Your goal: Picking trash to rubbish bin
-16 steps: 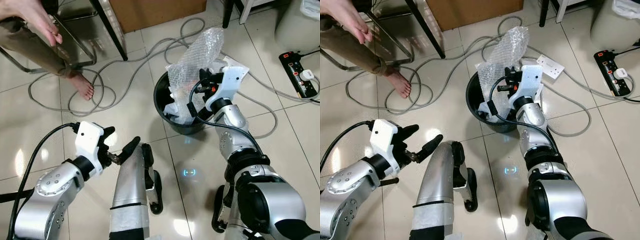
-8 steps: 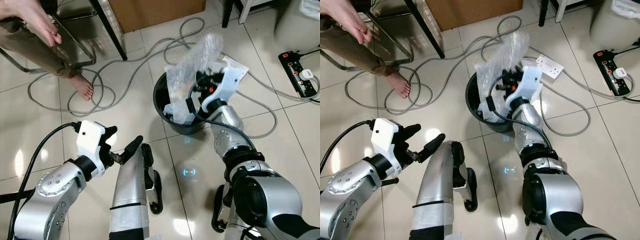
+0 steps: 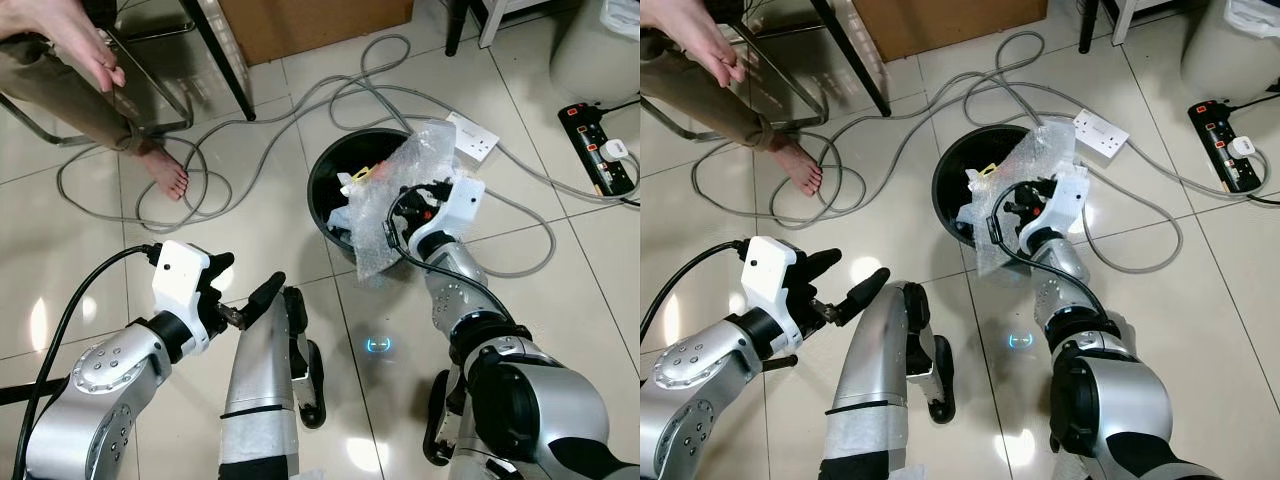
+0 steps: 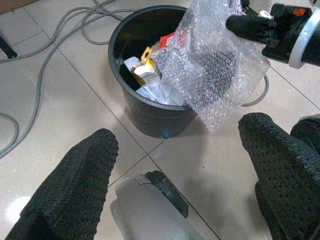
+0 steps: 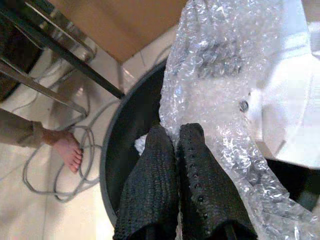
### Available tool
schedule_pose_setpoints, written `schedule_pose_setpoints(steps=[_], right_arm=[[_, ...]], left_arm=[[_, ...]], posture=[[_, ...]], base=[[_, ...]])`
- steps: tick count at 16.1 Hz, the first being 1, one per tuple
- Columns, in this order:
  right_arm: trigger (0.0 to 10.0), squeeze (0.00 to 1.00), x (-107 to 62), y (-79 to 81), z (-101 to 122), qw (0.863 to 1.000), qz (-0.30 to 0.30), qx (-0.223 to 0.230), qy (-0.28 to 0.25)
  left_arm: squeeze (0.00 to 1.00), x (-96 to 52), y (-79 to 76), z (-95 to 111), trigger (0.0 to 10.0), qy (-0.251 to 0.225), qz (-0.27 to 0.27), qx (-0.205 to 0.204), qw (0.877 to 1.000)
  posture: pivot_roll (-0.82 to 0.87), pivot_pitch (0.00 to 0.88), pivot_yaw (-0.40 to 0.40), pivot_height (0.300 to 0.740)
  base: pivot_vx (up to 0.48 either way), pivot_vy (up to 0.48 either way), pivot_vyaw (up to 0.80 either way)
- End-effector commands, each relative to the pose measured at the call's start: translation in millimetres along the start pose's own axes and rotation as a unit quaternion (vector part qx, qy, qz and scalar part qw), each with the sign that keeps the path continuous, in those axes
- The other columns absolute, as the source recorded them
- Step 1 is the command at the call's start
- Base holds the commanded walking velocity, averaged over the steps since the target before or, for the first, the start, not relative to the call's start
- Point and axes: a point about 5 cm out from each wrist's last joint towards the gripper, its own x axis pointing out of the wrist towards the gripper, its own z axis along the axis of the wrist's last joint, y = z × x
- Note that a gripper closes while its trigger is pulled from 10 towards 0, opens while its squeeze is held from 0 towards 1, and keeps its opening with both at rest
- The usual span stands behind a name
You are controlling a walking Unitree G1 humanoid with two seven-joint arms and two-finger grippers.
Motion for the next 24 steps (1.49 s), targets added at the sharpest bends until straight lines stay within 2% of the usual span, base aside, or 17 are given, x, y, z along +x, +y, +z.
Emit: schedule_pose_setpoints(steps=[1,3,4,5,6,14,24], right_arm=[[0.0,0.00,-6.6,-0.6,-19,0.999,-0.008,0.001,0.031],[0.0,0.00,-6.5,-1.7,-18,0.999,-0.012,-0.011,0.031],[0.0,0.65,-6.5,-3.0,-17,0.999,-0.016,-0.015,0.031],[5.9,1.00,-6.7,-4.1,-17,0.999,-0.019,-0.024,0.032],[10.0,1.00,-7.0,-4.8,-17,0.999,-0.022,-0.033,0.032],[10.0,1.00,-9.6,-8.7,-17,0.997,-0.035,-0.058,0.022],[10.0,1.00,-15.8,-31.4,-12,0.990,-0.102,-0.092,0.017]], left_arm=[[0.00,-7.2,1.8,-4,10.0,0.016,0.007,0.000,1.000],[0.00,-8.1,1.9,-5,10.0,0.017,0.008,0.001,1.000],[0.00,-8.3,1.8,-5,10.0,0.019,0.008,0.001,1.000],[0.00,-9.0,1.6,-5,10.0,0.020,0.009,0.000,1.000],[0.00,-9.9,1.3,-6,10.0,0.021,0.009,0.000,1.000],[0.00,-11.6,0.7,-9,10.0,0.028,0.008,0.000,1.000],[0.00,-11.9,1.6,-8,10.0,0.032,0.009,0.004,0.999]], posture=[[0.27,0.490,0.198,0.540],[0.27,0.492,0.198,0.540],[0.27,0.492,0.198,0.540],[0.27,0.495,0.199,0.540],[0.27,0.498,0.198,0.540],[0.27,0.506,0.203,0.540],[0.28,0.512,0.210,0.540]], base=[[0.000,0.000,0.00],[0.000,0.000,0.00],[0.000,0.000,0.00],[0.000,0.000,0.00],[0.000,0.000,0.00],[0.000,0.000,0.00],[0.000,0.000,0.00]])
